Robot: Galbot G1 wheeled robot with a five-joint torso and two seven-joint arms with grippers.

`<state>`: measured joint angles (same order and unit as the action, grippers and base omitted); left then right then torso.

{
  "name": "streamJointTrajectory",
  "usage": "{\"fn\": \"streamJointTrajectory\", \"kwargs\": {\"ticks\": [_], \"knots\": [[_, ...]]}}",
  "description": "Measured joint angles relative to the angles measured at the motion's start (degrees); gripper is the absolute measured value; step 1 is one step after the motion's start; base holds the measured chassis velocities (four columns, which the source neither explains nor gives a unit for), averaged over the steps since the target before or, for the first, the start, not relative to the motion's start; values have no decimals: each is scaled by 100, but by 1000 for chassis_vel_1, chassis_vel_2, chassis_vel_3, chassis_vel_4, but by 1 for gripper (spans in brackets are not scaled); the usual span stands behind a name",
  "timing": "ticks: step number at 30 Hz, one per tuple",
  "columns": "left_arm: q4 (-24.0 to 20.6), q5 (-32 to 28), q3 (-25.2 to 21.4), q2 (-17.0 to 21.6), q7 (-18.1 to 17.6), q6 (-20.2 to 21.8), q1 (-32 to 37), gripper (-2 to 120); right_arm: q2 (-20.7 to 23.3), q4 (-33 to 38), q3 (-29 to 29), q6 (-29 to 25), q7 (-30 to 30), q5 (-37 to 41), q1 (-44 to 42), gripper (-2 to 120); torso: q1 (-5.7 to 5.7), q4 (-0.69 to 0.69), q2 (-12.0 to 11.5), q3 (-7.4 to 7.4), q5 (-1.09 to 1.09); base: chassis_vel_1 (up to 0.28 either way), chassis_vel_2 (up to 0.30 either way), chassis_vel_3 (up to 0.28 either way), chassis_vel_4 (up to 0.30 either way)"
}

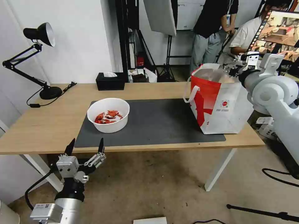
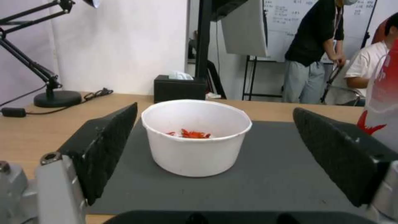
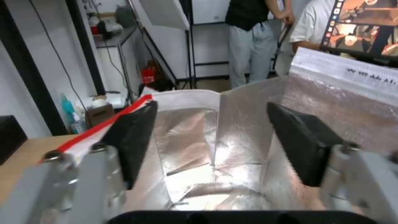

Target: Pick up the trash from the table and place it into the takeout bag.

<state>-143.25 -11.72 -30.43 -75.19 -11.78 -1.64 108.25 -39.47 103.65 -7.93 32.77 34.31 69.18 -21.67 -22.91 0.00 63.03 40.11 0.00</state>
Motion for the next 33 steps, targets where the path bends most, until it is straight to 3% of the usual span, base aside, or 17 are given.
{"fn": "streamJointTrajectory", "kwargs": {"ticks": [2, 5, 9, 11, 17, 19, 20, 21, 23, 24, 27, 28, 31, 33], "knots": [[0, 2, -1, -3, 0, 0, 2, 100, 15, 29, -10, -10, 0, 0, -3, 81, 0, 0, 0, 0, 0, 0, 0, 0, 0], [0, 16, -7, -23, 0, 0, 13, 100, 172, 364, -96, -147, -16, 8, -141, 96, 0, 0, 0, 0, 1, 0, 0, 0, 0], [0, 24, -12, -36, 0, -3, 15, 100, 377, 851, -289, -253, -71, 100, -453, 100, 0, 1, 0, 0, 0, 0, 0, 0, 0], [0, 29, -18, -66, 0, -17, 13, 100, 678, 1491, -657, -417, -264, 109, -1134, 100, 0, 0, 0, 0, -1, 0, 0, 0, 0], [0, 35, -23, -112, -5, -36, -5, 100, 860, 2349, -1526, -931, -413, -179, -2586, 100, 0, -1, 0, 0, 2, 0, 0, 0, 0], [0, 37, -9, -129, -21, -38, -23, 100, 611, 2870, -2398, -1261, -709, -620, -3980, 100, 0, 0, 1, -1, -2, 0, 0, 0, 0], [0, 41, -5, -137, -25, -40, -23, 100, 424, 3026, -2635, -1399, -873, -921, -4581, 100, 0, 1, 0, 0, 1, 0, 0, 0, 0], [0, 41, -5, -137, -25, -40, -23, 100, 424, 3026, -2635, -1399, -873, -921, -4581, 100, 0, 1, 0, 0, 1, 0, 0, 0, 0], [0, 49, 7, -145, -34, -46, -23, 100, -93, 3282, -3037, -1680, -1404, -1784, -5744, 100, 0, 0, 0, -1, 2, 0, 0, 0, 0], [0, 49, 7, -145, -34, -46, -23, 100, -93, 3282, -3037, -1680, -1404, -1784, -5744, 100, 0, 0, 0, -1, 2, 0, 0, 0, 0], [0, 52, 20, -158, -51, -59, -16, 100, -1060, 3575, -3220, -2238, -2105, -3363, -7308, 100, 1, -2, 1, -2, -1, 0, 0, 0, 0], [0, 52, 20, -158, -51, -59, -16, 100, -1060, 3575, -3220, -2238, -2105, -3363, -7308, 100, 1, -2, 1, -2, -1, 0, 0, 0, 0], [0, 58, 47, -189, -64, -87, -15, 100, -1849, 3657, -3098, -2769, -2432, -4467, -7921, 100, 1, -2, 1, -2, -1, 0, 0, 0, 0], [0, 60, 56, -203, -65, -97, -15, 100, -2013, 3662, -3043, -2873, -2466, -4695, -8003, 100, 1, -1, 1, -1, -1, 0, 0, 0, 0]]}}
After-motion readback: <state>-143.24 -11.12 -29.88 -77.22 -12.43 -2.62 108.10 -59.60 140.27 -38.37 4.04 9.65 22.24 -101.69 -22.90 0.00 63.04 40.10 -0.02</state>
